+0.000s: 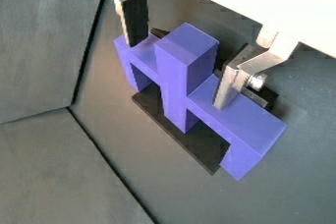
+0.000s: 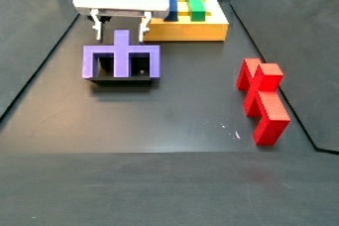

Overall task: Pick up the purple object. Move up. Place the purple object on the fixture. Regrasp the purple object. Move to above the board. Insert the purple object.
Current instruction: Regrasp the purple object.

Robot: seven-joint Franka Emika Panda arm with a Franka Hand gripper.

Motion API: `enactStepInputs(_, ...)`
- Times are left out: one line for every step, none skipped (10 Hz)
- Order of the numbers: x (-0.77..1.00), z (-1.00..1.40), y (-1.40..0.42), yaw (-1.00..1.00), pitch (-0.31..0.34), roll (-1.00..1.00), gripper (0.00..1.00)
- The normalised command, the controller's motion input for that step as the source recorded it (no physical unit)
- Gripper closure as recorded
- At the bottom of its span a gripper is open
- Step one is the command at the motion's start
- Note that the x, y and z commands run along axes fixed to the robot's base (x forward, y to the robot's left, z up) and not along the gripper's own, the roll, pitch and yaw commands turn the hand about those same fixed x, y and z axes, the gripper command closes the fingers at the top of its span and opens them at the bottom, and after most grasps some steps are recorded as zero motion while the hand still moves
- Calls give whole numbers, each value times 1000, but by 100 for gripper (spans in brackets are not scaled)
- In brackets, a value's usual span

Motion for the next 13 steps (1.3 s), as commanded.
enactStepInputs(0,-66,23,0,0,26,0)
enactStepInputs(-14,-100,11,0,0,0,0)
enactStepInputs(0,0,0,0,0,14,0)
enactStepInputs(0,-137,0,0,0,0,0)
enactStepInputs(0,-91,0,0,0,0,0)
enactStepInputs(0,-57,0,0,0,0,0)
enactStepInputs(0,0,0,0,0,0,0)
enactStepInputs(0,0,0,0,0,0,100)
enactStepInputs(0,0,0,0,0,0,100)
enactStepInputs(0,0,0,0,0,0,100)
enactStepInputs(0,0,0,0,0,0,100)
enactStepInputs(0,0,0,0,0,0,100)
enactStepInputs(0,0,0,0,0,0,100)
